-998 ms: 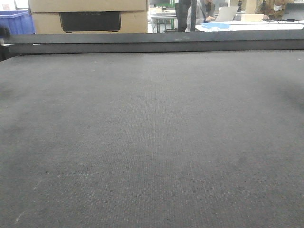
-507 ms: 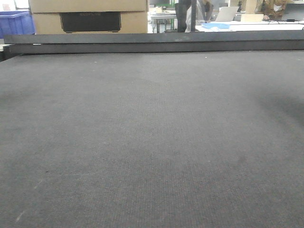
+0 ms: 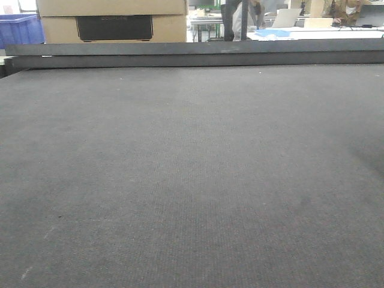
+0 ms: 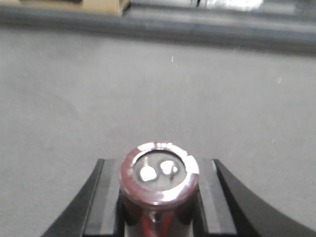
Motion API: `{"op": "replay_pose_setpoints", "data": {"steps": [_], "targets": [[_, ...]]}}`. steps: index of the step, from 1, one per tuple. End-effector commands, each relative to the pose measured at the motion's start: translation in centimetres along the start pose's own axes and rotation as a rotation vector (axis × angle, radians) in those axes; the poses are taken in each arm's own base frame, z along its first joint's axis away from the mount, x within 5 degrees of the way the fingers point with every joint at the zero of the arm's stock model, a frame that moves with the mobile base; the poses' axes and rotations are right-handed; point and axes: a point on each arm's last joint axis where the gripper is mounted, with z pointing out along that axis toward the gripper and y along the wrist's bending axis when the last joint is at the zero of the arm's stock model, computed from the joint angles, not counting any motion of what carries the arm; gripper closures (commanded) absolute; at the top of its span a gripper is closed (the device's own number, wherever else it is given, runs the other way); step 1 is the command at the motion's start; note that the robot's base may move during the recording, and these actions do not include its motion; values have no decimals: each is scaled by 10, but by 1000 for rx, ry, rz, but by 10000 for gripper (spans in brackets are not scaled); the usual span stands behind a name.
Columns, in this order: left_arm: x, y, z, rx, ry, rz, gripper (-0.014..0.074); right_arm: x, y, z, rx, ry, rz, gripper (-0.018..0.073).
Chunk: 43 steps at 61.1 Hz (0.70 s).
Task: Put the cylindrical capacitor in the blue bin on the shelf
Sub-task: 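Drive the base away from the table holding both objects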
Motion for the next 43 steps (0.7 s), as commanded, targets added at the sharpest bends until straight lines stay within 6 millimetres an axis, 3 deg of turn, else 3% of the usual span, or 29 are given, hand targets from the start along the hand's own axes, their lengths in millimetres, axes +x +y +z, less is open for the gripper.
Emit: {"op": "replay_pose_setpoints", "data": {"steps": [1,12,19,43], "targets": [[12,-1,-13,8,-51,0,707,-3,1,-23,-4,-90,-2,616],[31,-1,-30,7,-100,1,707,-6,2,-54,-8,-208,-5,616],[34,-1,-39,6,-128,1,707,-6,2,-64,-9,-243,-6,616],[36,0,-41,-4,-106,16,707,-6,2,-66,-9,-246,-6,616]]}}
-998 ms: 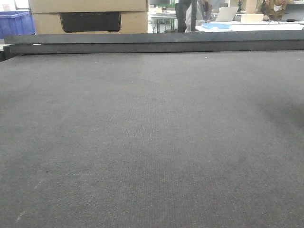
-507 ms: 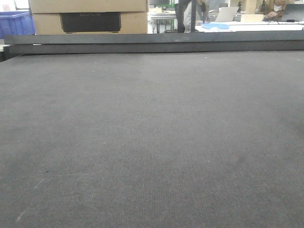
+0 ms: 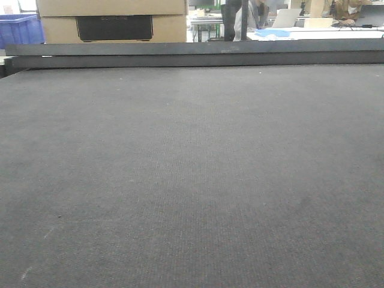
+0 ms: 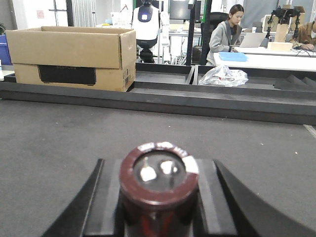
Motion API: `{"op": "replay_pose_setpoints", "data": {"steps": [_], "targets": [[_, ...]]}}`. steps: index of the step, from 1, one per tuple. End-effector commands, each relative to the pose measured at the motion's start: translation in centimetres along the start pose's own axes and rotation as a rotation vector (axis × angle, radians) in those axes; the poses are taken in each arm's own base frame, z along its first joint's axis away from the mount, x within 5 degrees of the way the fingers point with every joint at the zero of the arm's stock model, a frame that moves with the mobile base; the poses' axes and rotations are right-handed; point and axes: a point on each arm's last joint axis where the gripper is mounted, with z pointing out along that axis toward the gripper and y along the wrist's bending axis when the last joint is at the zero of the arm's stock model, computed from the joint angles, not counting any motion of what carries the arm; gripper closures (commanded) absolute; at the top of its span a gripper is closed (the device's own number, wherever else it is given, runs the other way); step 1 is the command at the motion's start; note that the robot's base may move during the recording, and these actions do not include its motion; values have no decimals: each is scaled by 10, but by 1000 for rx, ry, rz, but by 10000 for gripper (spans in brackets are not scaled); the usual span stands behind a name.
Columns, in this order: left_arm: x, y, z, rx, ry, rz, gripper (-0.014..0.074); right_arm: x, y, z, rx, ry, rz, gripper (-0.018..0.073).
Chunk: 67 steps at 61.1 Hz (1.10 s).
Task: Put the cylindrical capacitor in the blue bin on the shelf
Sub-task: 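Drive the base away from the table holding both objects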
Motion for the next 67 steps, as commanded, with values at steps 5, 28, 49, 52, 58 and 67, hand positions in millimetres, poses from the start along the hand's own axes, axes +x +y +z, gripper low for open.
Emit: {"op": "replay_pose_setpoints", "data": {"steps": [5,28,49,52,58,67], "targets": [[-1,-1,-1,5,-18,5,707,-1,0,0,-1,-21,-1,616],[-1,-1,-1,5,-18,5,707,-1,0,0,-1,-21,-1,616],[-1,-1,-1,5,-18,5,707,-1,0,0,-1,-21,-1,616],[-1,-1,-1,5,-18,5,707,-1,0,0,-1,-21,-1,616],[-1,-1,-1,5,-18,5,707,-1,0,0,-1,-21,-1,616],[-1,-1,-1,5,-18,5,707,-1,0,0,-1,-21,-1,616]]}}
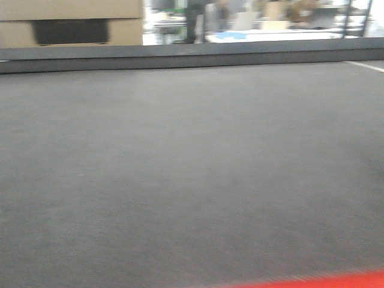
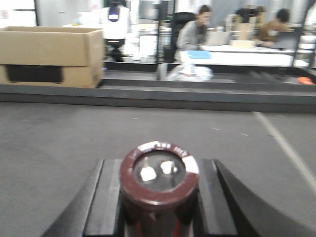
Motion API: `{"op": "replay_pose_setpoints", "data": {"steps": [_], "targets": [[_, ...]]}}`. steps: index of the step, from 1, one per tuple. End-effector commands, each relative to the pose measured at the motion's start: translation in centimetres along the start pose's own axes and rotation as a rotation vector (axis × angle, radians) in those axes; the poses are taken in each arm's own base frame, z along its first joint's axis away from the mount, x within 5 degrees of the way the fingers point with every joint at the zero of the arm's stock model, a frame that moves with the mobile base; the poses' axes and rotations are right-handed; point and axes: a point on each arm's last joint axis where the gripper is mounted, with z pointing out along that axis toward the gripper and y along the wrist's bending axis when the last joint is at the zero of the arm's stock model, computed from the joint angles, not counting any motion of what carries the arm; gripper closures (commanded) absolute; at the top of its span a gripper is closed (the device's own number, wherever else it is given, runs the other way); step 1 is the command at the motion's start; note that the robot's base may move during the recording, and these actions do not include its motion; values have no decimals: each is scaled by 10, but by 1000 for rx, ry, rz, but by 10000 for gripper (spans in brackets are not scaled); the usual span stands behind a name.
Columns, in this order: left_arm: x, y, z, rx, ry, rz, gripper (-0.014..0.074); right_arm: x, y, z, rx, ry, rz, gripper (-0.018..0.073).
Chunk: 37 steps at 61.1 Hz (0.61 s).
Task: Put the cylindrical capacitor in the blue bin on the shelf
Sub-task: 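Drive the base away from the table holding both objects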
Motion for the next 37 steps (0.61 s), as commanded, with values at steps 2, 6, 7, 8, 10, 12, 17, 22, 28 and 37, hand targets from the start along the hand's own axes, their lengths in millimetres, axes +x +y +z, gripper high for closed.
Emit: {"op": "replay_pose_setpoints", "data": {"steps": [2,6,7,8,10,12,17,22,28,37], "targets": [[-1,-1,-1,6,-19,4,707,-2,0,0,0,-24,-1,616],[-1,-1,-1,6,-19,4,707,-2,0,0,0,-24,-1,616],[-1,-1,-1,6,-19,4,707,-2,0,0,0,-24,-1,616],[-1,-1,-1,6,-19,4,707,-2,0,0,0,-24,-1,616],[-1,-1,-1,6,-19,4,707,-2,0,0,0,-24,-1,616],[-1,-1,-1,6,-19,4,707,-2,0,0,0,-24,-1,616],[-1,-1,-1,6,-19,4,707,-2,0,0,0,-24,-1,616],[-1,-1,-1,6,-19,4,707,-2,0,0,0,-24,-1,616],[-1,-1,-1,6,-19,4,707,-2,0,0,0,-24,-1,616],[-1,-1,-1,6,-19,4,707,-2,0,0,0,-24,-1,616]]}}
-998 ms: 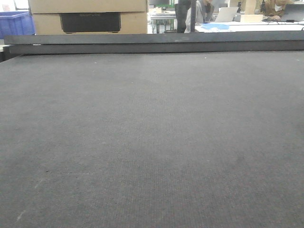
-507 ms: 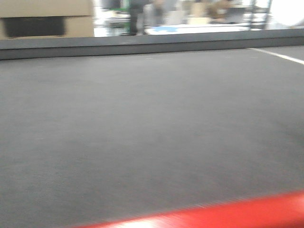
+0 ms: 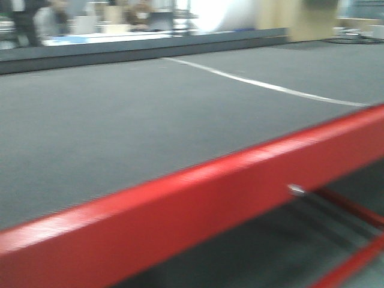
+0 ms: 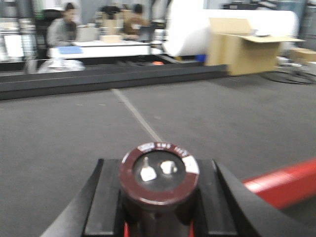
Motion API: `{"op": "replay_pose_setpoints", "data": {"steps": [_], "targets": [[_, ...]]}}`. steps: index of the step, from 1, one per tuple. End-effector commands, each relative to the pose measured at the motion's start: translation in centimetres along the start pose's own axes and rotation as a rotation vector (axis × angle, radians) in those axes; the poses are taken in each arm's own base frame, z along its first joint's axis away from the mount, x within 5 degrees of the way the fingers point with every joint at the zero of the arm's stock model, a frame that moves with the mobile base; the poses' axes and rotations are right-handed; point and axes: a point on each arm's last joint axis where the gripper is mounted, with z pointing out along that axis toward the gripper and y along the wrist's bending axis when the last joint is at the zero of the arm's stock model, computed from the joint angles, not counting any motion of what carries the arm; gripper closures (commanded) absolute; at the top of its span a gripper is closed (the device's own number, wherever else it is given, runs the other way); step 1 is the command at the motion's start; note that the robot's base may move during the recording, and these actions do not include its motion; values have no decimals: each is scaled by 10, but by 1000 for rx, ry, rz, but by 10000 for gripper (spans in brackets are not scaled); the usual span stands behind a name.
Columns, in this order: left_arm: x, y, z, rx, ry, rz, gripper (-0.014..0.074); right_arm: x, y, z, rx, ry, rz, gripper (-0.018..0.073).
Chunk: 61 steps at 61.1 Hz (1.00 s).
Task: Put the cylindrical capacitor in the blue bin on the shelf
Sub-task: 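Drive the base away from the table holding both objects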
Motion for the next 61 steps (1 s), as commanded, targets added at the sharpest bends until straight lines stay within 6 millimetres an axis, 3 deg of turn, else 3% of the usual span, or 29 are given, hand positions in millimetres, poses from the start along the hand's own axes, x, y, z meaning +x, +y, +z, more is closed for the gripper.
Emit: {"op": "replay_pose_setpoints", "data": {"steps": [1,61], "targets": [[-1,-1,-1,6,-19,4,707,-2,0,0,0,-24,-1,616],[-1,-1,-1,6,-19,4,707,-2,0,0,0,-24,-1,616]]}}
